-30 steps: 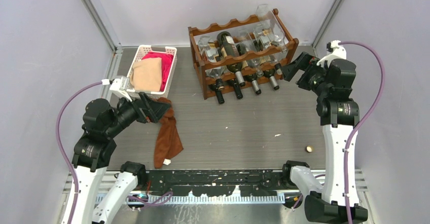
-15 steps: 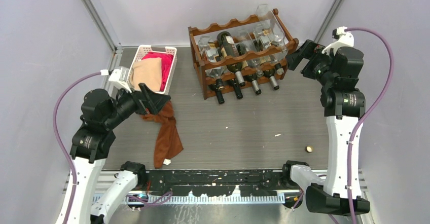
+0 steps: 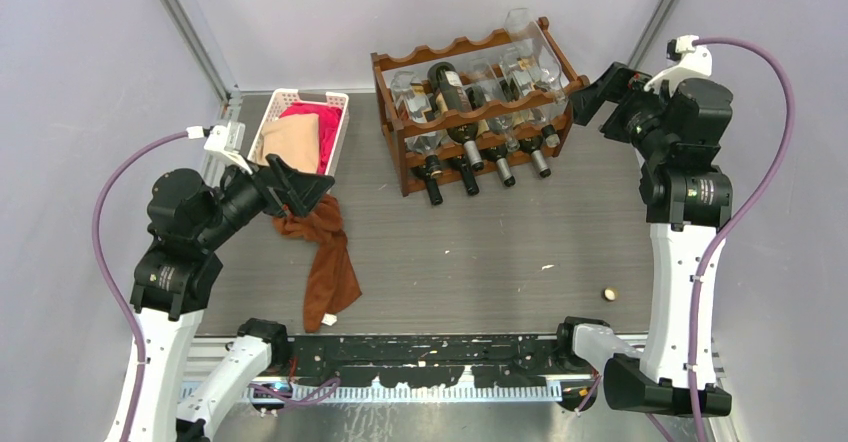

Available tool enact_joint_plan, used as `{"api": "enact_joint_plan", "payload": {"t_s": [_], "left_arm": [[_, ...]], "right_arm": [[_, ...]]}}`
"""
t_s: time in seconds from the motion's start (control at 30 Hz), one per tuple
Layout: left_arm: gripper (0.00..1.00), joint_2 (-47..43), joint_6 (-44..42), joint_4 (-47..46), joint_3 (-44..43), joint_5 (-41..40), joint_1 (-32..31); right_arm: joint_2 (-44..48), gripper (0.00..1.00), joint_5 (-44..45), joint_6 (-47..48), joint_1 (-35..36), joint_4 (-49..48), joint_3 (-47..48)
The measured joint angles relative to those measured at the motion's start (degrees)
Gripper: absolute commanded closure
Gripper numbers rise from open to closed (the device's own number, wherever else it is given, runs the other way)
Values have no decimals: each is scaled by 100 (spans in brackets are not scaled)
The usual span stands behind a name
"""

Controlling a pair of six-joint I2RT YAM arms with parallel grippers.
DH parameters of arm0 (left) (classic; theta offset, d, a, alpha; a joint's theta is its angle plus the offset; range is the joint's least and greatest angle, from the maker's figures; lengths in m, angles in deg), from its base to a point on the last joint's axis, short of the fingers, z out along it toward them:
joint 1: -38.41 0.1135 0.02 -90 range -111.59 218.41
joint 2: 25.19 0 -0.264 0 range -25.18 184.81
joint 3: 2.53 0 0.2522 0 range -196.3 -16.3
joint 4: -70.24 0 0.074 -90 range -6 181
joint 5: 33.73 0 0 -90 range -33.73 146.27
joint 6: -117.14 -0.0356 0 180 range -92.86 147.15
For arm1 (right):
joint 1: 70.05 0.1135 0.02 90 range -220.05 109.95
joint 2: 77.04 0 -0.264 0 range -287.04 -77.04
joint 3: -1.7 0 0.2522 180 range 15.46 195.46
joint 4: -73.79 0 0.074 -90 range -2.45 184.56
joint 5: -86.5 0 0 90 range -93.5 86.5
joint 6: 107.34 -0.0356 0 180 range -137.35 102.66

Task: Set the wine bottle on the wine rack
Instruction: Reset both arms

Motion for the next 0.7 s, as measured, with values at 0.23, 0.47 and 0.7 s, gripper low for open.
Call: {"api": "enact_joint_plan", "payload": {"t_s": [0.23, 0.47, 0.7], "left_arm": [[0, -9, -4, 0, 0, 22, 0], [0, -11, -11, -2, 0, 70, 2], [0, -11, -20, -2, 0, 107, 0]], "right_arm": [[24, 0, -37, 28, 0, 146, 24], [63, 0, -225, 31, 0, 210, 24], [188, 0, -243, 35, 0, 195, 24]]}}
